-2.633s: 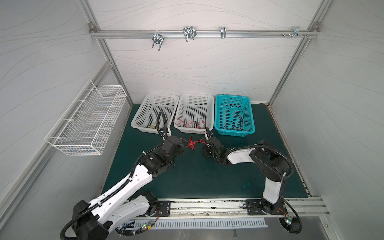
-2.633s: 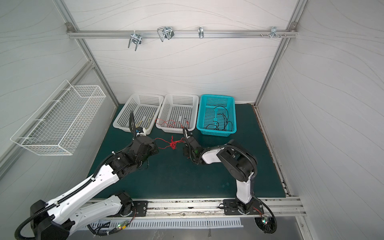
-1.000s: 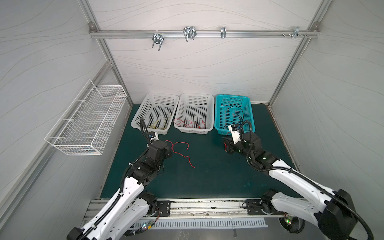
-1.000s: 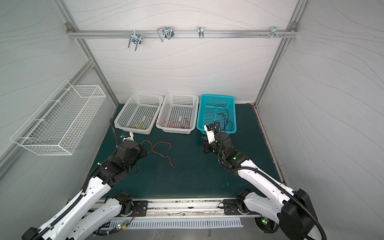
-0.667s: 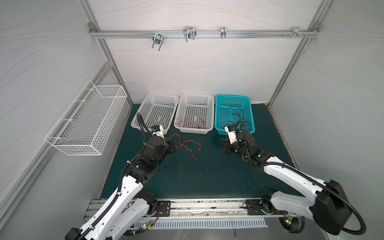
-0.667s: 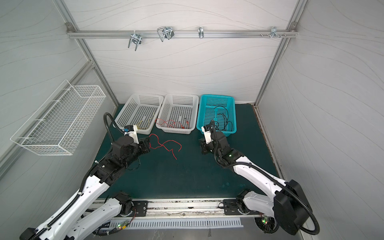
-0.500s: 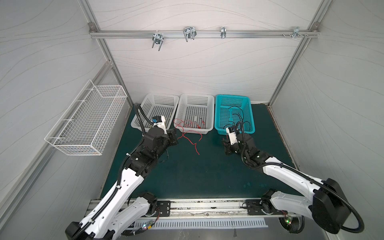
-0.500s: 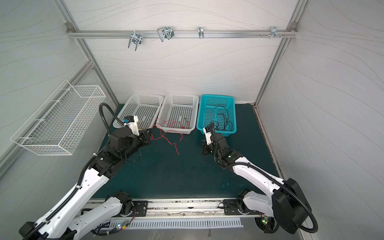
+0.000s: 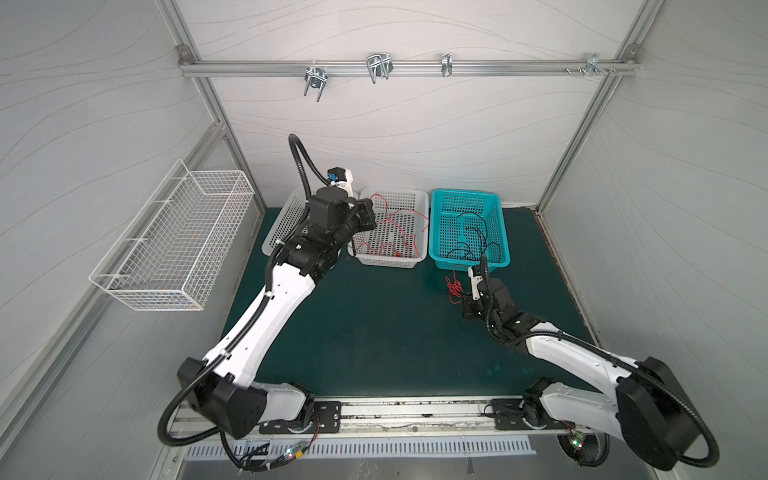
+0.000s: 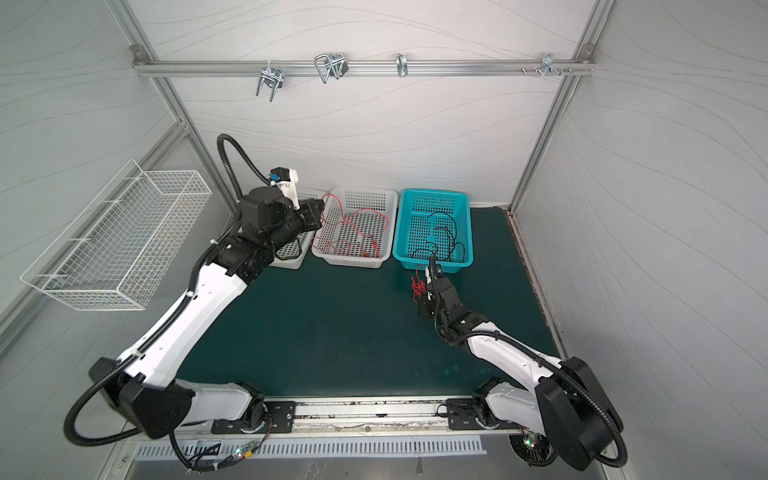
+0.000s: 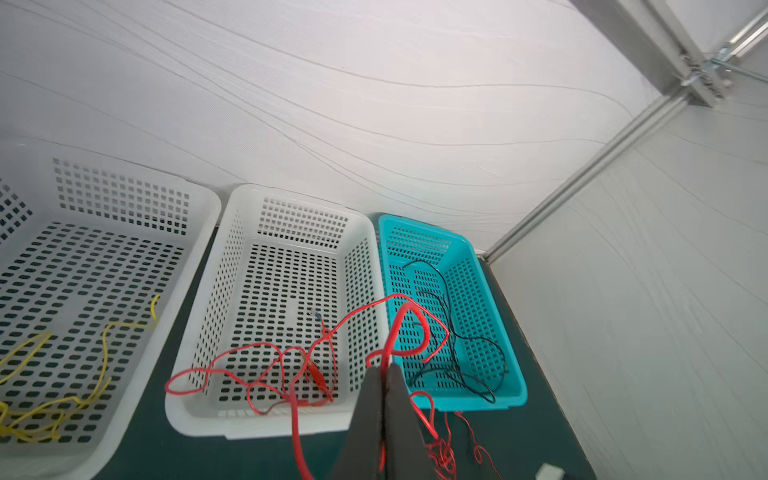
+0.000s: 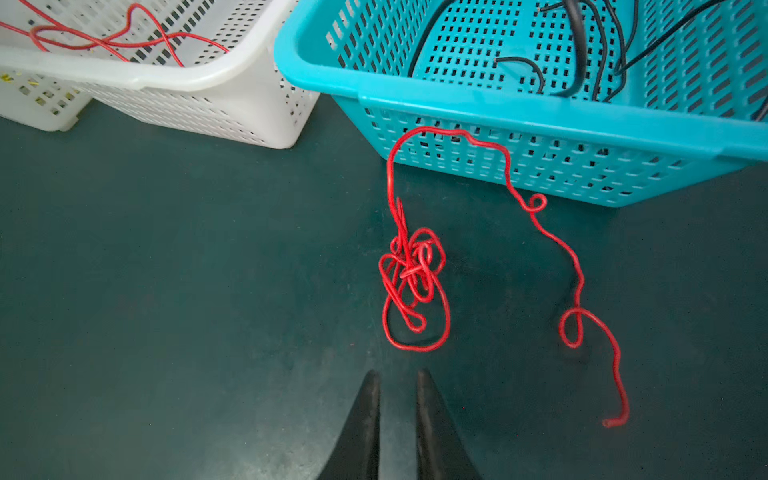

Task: Untangle the cables

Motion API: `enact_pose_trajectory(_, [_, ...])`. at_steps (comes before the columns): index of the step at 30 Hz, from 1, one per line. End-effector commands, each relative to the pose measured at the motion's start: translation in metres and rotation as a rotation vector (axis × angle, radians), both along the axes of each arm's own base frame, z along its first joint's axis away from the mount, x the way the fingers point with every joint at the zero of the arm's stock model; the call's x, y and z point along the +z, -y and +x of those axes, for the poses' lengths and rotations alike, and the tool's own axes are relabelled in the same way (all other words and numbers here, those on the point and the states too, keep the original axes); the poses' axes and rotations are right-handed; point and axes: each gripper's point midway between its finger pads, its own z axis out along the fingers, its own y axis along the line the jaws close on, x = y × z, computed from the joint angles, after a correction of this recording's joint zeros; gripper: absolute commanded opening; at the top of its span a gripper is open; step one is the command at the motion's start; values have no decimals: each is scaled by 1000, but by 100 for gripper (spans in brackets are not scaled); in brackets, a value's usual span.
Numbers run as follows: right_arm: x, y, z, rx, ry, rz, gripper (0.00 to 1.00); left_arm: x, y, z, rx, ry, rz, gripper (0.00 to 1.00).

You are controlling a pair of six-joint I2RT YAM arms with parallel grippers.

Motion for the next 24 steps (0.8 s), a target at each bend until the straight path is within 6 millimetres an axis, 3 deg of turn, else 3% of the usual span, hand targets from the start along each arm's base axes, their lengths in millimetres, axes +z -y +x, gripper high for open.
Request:
enact_pose_trajectory(1, [7,9,2,-45,26,13,23,-12,0,34,22,-27,-4,0])
enact_pose_trajectory(4, [4,14,0,-57,19,16,27,-49,5,57,36,-108,15,0])
enact_pose_trajectory(10, [7,15,3,-52,8,28,34,-118,12,80,52,-248,53,0])
enact_pose_trajectory(14, [9,9,10,-36,-9,53,43,-140,15,83,47,-293,62,1])
enact_pose_trajectory(19, [12,4,26,-43,-48,130,48,-142,21,78,11,-294,43,45])
enact_pose_trajectory(24, [22,-8,44,-9,-66,135,48,-126,26,65,-47,-245,17,71])
